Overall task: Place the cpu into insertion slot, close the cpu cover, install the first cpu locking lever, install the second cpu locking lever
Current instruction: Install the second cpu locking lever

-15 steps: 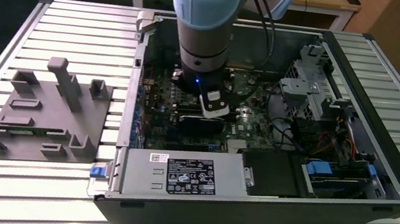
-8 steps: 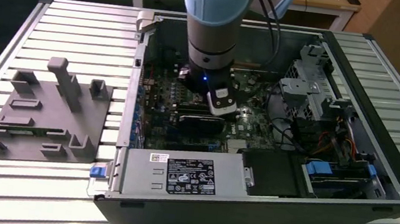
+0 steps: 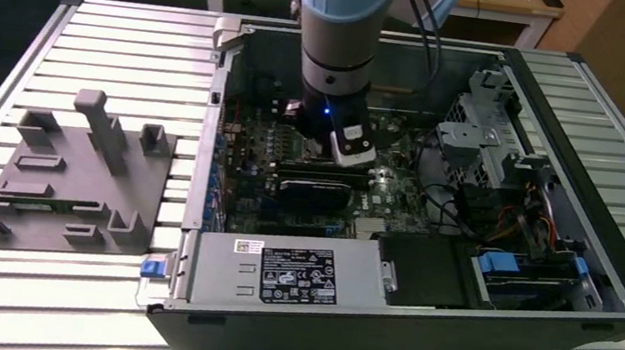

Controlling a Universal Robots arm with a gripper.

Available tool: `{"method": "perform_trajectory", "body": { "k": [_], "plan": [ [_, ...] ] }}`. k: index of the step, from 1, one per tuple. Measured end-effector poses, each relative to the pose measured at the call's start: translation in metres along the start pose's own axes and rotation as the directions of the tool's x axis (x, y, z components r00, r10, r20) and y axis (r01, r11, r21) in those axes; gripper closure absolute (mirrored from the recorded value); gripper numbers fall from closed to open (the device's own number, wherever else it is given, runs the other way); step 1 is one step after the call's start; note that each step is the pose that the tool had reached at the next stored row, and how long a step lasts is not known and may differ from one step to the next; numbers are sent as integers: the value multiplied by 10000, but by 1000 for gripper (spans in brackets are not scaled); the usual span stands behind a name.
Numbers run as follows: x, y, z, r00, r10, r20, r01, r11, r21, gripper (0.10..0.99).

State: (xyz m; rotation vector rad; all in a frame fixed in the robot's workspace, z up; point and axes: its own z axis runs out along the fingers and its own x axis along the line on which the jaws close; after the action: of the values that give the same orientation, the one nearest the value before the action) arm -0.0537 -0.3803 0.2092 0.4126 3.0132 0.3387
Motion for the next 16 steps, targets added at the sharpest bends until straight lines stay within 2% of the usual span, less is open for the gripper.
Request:
{"method": "perform_trajectory", "body": {
  "k": [4, 7, 9, 11, 16],
  "plan": [
    [44, 156, 35, 10000, -27, 59, 25, 9998, 221, 980],
    [54, 224, 51, 9999, -55, 122, 49, 9989, 465, 980],
    [38, 253, 59, 9999, -71, 150, 63, 9983, 573, 980],
    [18, 275, 65, 9998, -75, 160, 66, 9981, 611, 980],
    [17, 284, 67, 9998, -75, 161, 65, 9981, 614, 980]
  ]
}}
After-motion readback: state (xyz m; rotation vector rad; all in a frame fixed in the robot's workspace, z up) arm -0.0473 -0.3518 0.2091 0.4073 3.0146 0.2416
